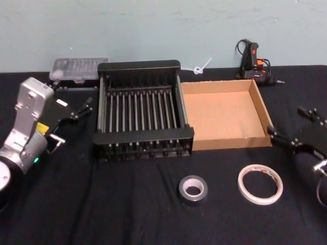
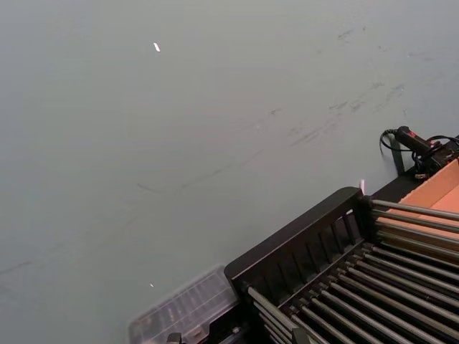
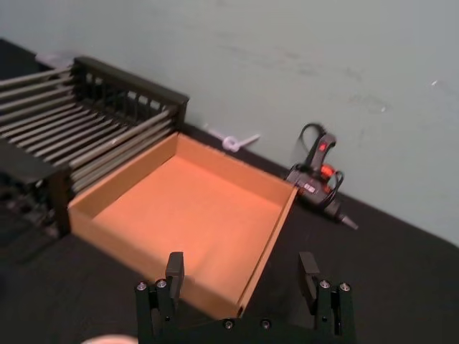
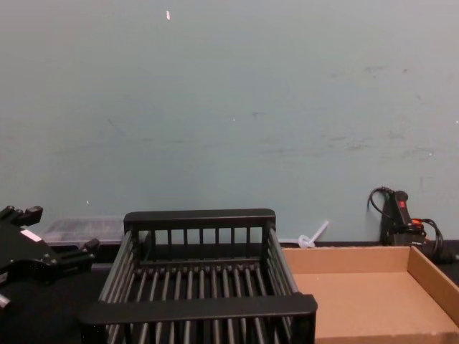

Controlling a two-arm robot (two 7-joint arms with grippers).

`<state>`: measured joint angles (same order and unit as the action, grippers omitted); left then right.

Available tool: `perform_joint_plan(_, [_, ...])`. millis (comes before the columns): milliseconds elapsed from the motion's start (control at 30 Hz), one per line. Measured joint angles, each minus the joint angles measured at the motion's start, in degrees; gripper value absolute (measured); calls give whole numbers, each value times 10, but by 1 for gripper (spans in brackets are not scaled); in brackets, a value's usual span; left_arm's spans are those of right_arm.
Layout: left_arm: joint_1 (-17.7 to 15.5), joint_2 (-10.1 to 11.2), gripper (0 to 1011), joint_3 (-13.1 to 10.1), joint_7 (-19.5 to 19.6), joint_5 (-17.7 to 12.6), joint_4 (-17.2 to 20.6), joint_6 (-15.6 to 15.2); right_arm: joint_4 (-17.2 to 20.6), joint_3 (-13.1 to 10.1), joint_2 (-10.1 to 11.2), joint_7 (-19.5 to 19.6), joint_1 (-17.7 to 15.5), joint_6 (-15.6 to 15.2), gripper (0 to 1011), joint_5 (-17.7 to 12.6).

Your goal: Pick up the white tape and place it into the black box , Pick up the silver tape and place it into the brown box.

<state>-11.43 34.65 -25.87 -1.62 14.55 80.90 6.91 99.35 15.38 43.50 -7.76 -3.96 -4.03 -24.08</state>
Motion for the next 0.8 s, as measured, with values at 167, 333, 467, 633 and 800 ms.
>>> perform_joint_plan(167, [0, 0, 1001, 0, 0, 0, 0, 0, 18, -11, 12, -16, -26, -25, 1002, -10])
perform_joint_plan(333, [0, 0, 1001, 0, 0, 0, 0, 0, 25, -17, 14, -28, -45, -48, 1002, -18])
perform_joint_plan(467, [0, 0, 1001, 0, 0, 0, 0, 0, 26, -18, 12, -35, -54, -60, 1002, -19])
perform_joint_plan(633, [0, 0, 1001, 0, 0, 0, 0, 0, 23, -15, 7, -42, -58, -73, 1003, -16])
perform_joint_plan(800, [0, 0, 1002, 0, 0, 0, 0, 0, 15, -11, -1, -50, -56, -88, 1003, -8])
